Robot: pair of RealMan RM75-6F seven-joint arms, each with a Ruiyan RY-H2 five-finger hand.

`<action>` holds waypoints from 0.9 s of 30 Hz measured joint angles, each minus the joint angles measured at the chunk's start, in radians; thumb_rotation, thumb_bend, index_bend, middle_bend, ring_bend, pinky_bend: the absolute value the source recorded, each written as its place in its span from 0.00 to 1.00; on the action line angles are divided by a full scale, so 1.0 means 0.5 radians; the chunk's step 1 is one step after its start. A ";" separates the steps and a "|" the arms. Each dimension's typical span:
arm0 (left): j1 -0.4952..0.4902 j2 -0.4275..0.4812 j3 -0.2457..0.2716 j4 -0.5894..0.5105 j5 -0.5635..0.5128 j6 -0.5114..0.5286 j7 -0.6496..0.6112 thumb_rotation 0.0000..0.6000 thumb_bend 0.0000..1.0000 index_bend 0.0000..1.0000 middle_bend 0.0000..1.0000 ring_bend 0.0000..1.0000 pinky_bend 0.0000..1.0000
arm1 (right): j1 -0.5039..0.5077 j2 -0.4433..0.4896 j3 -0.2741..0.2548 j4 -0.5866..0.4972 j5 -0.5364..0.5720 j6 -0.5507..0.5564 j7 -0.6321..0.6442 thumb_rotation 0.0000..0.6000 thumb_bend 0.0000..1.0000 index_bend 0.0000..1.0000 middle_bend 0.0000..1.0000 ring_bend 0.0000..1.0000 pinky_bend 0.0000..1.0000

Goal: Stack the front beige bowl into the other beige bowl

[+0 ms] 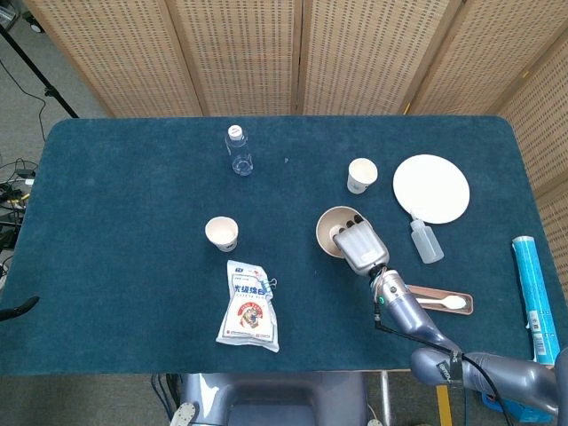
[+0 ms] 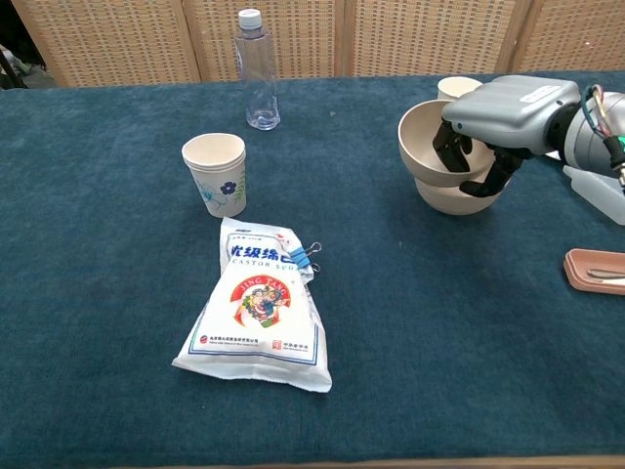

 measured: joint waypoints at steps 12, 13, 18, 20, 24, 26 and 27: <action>-0.002 -0.001 -0.002 -0.001 -0.011 -0.010 0.006 1.00 0.00 0.00 0.00 0.00 0.00 | 0.062 0.035 -0.046 -0.026 0.104 -0.004 -0.004 1.00 0.64 0.44 0.33 0.20 0.19; -0.002 -0.001 -0.002 -0.002 -0.010 -0.011 0.007 1.00 0.00 0.00 0.00 0.00 0.00 | 0.071 0.044 -0.053 -0.037 0.113 0.000 -0.019 1.00 0.64 0.44 0.33 0.19 0.19; -0.001 -0.002 0.000 -0.002 -0.006 -0.008 0.007 1.00 0.00 0.00 0.00 0.00 0.00 | 0.097 0.065 -0.076 -0.077 0.166 0.022 -0.048 1.00 0.64 0.44 0.31 0.17 0.18; 0.000 -0.001 -0.001 -0.002 -0.006 -0.006 0.003 1.00 0.00 0.00 0.00 0.00 0.00 | 0.103 0.070 -0.084 -0.086 0.175 0.037 -0.061 1.00 0.64 0.44 0.31 0.17 0.18; 0.002 0.001 -0.002 -0.002 -0.007 -0.002 -0.001 1.00 0.00 0.00 0.00 0.00 0.00 | 0.111 0.082 -0.094 -0.115 0.180 0.072 -0.080 1.00 0.64 0.43 0.31 0.17 0.18; 0.002 0.002 -0.002 -0.002 -0.008 -0.004 -0.003 1.00 0.00 0.00 0.00 0.00 0.00 | 0.111 0.094 -0.095 -0.142 0.170 0.094 -0.080 1.00 0.64 0.42 0.31 0.17 0.18; 0.002 0.002 -0.002 -0.002 -0.009 -0.005 -0.002 1.00 0.00 0.00 0.00 0.00 0.00 | 0.110 0.102 -0.095 -0.158 0.164 0.105 -0.080 1.00 0.64 0.42 0.30 0.17 0.18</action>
